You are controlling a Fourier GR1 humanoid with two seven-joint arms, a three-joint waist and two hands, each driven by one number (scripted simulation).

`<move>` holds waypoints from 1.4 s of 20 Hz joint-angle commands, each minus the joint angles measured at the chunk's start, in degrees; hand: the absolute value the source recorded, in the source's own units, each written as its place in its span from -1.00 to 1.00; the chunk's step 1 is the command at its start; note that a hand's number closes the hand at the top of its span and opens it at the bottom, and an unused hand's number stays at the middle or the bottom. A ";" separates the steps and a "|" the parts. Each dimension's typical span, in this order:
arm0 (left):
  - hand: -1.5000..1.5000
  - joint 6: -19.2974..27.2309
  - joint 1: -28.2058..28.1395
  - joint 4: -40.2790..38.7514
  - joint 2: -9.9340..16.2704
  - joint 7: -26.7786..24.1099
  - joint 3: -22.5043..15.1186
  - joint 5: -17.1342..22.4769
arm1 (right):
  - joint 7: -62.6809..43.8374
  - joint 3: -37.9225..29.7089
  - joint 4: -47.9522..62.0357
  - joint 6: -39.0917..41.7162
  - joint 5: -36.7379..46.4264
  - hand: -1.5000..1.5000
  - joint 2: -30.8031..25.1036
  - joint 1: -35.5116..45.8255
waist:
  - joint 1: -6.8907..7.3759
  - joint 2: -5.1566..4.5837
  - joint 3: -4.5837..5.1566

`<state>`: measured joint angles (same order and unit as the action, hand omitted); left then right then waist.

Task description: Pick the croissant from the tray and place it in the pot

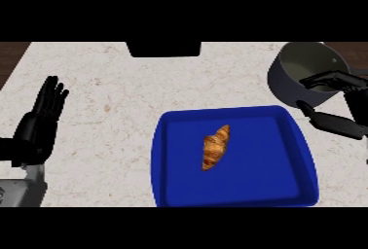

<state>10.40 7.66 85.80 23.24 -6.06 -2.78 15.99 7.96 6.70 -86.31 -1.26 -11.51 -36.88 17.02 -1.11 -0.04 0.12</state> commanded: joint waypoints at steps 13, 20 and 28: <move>0.00 3.12 7.50 2.20 -4.10 6.49 0.23 -0.90 | 6.65 7.61 -7.28 3.27 22.51 -1.00 -7.04 -9.94 | 0.80 0.25 -0.02; 0.00 2.27 10.52 -1.27 -6.30 5.37 0.98 -0.82 | -12.44 16.99 -13.49 7.70 32.32 -1.00 -1.08 -2.83 | 1.32 0.03 -0.05; 0.00 1.10 7.55 2.37 -5.34 7.98 3.01 -1.69 | -24.32 20.70 -12.64 13.28 38.47 -1.00 7.32 -3.15 | 1.27 0.11 -0.10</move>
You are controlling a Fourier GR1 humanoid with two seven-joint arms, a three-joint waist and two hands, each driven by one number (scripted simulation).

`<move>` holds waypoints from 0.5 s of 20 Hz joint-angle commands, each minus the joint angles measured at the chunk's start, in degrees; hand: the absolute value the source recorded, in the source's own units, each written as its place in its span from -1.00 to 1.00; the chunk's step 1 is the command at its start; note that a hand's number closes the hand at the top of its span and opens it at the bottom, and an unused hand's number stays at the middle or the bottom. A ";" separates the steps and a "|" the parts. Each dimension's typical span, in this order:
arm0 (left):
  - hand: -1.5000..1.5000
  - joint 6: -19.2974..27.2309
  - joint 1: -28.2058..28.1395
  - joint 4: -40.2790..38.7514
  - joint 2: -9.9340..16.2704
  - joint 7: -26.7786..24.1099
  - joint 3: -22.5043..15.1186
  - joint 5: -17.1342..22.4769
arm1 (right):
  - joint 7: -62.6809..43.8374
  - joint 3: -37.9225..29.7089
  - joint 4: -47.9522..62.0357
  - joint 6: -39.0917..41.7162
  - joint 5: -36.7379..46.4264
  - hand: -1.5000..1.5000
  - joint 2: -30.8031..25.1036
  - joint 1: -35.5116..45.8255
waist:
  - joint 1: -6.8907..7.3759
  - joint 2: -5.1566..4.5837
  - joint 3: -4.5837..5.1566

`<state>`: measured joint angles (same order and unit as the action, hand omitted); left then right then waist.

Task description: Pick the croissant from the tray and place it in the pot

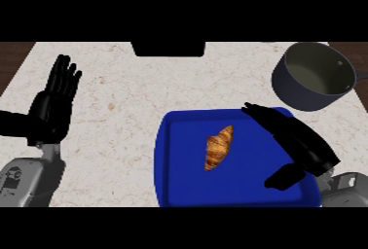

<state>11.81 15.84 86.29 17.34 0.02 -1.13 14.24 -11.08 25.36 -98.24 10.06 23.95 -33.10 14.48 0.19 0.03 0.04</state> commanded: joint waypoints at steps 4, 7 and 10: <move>0.00 1.09 -2.21 4.52 -2.59 1.37 -0.86 -2.99 | -5.88 -0.60 4.58 6.61 2.66 -1.00 8.03 3.71 | 0.13 -0.01 -0.04; 0.00 -0.04 0.29 4.48 -1.30 5.16 1.60 -2.11 | -5.91 2.39 1.46 4.73 7.38 -1.00 10.76 -1.67 | -0.15 0.02 -0.04; 0.00 -1.22 -0.95 3.09 -3.50 1.93 1.64 -4.12 | -0.29 -0.93 6.68 5.62 10.50 -1.00 12.67 -0.54 | -0.17 -0.02 -0.04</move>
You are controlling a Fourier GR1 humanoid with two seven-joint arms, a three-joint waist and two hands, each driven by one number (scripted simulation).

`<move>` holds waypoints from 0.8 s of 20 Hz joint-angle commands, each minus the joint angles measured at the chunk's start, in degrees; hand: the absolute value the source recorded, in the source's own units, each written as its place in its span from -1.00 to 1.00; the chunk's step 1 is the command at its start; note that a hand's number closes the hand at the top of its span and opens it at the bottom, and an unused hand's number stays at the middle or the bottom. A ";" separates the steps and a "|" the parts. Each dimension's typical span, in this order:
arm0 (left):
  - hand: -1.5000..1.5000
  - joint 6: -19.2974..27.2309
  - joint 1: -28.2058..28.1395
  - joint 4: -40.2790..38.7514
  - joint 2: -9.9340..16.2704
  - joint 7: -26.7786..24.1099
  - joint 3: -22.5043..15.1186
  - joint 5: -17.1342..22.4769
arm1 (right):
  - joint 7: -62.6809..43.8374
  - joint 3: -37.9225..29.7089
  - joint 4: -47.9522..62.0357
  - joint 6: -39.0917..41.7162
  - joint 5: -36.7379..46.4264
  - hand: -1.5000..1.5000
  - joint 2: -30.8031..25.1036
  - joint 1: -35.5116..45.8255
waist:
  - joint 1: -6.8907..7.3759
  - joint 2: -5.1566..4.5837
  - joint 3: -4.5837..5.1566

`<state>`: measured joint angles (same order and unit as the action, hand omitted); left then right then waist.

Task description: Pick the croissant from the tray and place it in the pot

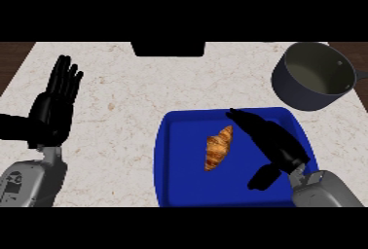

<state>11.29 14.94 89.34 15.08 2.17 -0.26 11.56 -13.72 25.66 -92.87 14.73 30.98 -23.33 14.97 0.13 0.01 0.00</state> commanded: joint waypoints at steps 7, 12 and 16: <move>0.00 -3.27 2.61 -4.67 -0.97 -0.84 3.78 -1.47 | 8.32 -0.85 4.89 -4.31 10.19 -1.00 7.44 -3.22 | -0.22 -0.01 -0.01; 0.00 -2.36 2.02 -0.45 -1.73 2.12 3.62 -2.17 | 2.63 -0.58 6.67 -3.51 15.51 -1.00 10.77 -1.52 | -0.11 0.02 0.00; 0.00 -2.26 1.50 0.65 -2.60 2.96 3.06 -3.69 | 1.78 -1.99 8.66 -2.08 17.42 -1.00 12.42 -1.38 | -0.12 0.02 -0.01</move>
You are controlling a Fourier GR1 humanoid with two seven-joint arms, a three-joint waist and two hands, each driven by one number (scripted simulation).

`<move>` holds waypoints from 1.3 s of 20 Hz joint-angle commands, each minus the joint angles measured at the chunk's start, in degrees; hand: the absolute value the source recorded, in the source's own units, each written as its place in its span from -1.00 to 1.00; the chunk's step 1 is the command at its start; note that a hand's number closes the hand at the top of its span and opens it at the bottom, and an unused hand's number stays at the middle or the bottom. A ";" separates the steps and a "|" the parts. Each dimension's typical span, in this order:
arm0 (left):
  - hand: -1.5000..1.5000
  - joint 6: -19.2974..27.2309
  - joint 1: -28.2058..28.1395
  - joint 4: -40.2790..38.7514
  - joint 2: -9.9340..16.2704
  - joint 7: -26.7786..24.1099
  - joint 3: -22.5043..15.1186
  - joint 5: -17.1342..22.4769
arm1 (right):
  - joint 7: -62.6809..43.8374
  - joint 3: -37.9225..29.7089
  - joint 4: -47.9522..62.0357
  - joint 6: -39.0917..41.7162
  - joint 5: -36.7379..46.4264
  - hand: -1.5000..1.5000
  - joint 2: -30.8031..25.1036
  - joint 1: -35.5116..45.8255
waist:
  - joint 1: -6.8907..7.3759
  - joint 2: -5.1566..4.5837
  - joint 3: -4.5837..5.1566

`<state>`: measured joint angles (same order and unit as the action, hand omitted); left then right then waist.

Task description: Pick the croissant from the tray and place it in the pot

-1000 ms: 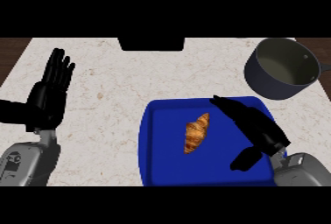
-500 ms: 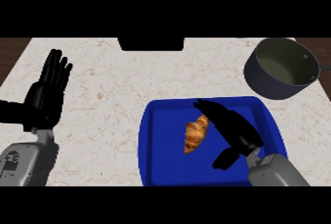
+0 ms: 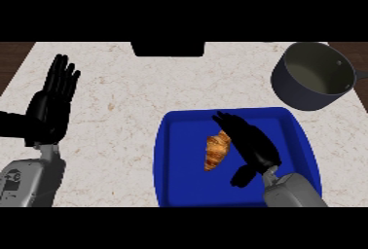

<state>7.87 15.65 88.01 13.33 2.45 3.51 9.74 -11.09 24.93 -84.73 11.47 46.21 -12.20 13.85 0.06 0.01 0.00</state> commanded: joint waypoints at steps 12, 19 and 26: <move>0.00 0.32 1.76 0.51 -2.21 2.19 1.23 -2.60 | 11.49 -5.43 25.48 -9.41 7.75 -1.00 9.47 7.34 | 0.24 -0.08 -0.02; 0.00 -1.40 0.57 3.57 -0.81 4.25 1.71 -1.62 | 19.59 -3.32 28.95 -13.24 9.83 1.00 10.48 9.79 | 0.78 -0.10 -0.05; 0.00 -2.00 -0.09 2.22 -2.30 2.84 0.96 -2.04 | 16.47 1.49 29.66 -18.08 11.48 1.00 12.05 9.09 | 0.51 -0.08 -0.03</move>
<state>6.08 15.49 89.18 11.34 3.47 5.07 7.58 6.94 22.94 -58.78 -0.88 57.30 -2.77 24.78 0.17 1.14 0.98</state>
